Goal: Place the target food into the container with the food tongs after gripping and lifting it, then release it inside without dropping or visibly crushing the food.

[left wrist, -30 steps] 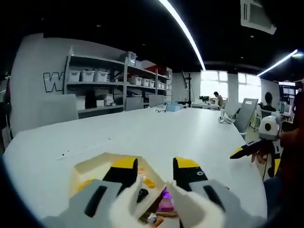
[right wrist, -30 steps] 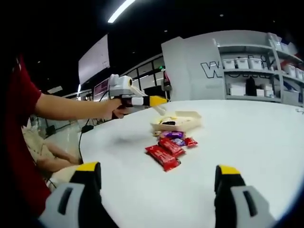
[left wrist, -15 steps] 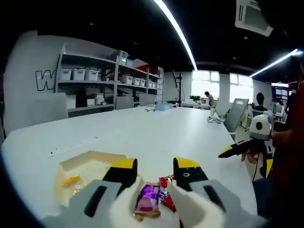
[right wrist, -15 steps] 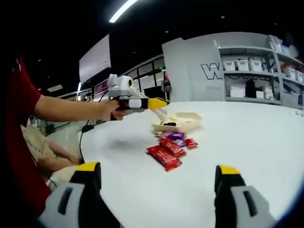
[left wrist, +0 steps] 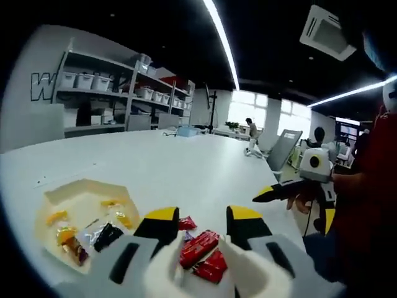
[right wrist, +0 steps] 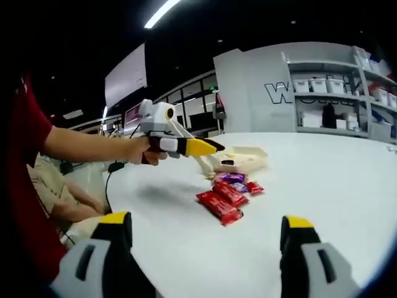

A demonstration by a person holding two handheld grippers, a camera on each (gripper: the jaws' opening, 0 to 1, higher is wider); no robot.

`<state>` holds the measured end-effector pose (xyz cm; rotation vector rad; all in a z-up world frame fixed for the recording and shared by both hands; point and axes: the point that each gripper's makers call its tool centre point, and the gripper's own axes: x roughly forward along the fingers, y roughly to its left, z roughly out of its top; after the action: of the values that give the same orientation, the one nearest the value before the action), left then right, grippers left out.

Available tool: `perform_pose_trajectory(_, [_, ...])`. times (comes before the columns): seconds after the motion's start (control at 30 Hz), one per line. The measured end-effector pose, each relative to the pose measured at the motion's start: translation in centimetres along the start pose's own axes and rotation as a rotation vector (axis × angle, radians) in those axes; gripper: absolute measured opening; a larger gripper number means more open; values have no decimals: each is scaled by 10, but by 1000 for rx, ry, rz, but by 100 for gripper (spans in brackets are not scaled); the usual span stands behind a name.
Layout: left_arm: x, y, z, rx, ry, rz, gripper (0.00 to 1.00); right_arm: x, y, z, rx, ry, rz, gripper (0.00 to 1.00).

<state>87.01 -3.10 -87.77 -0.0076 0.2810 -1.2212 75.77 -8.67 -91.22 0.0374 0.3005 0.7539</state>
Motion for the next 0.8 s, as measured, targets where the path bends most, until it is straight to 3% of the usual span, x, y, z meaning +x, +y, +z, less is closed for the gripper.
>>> perform_pose_trajectory(0.4, [13, -29, -20, 15, 49, -121, 29, -4, -1, -4, 7, 2, -5, 100])
perform_pose_trajectory(0.8, [23, -34, -36, 57, 94, -154, 29, -9, -6, -1, 12, -10, -15, 100])
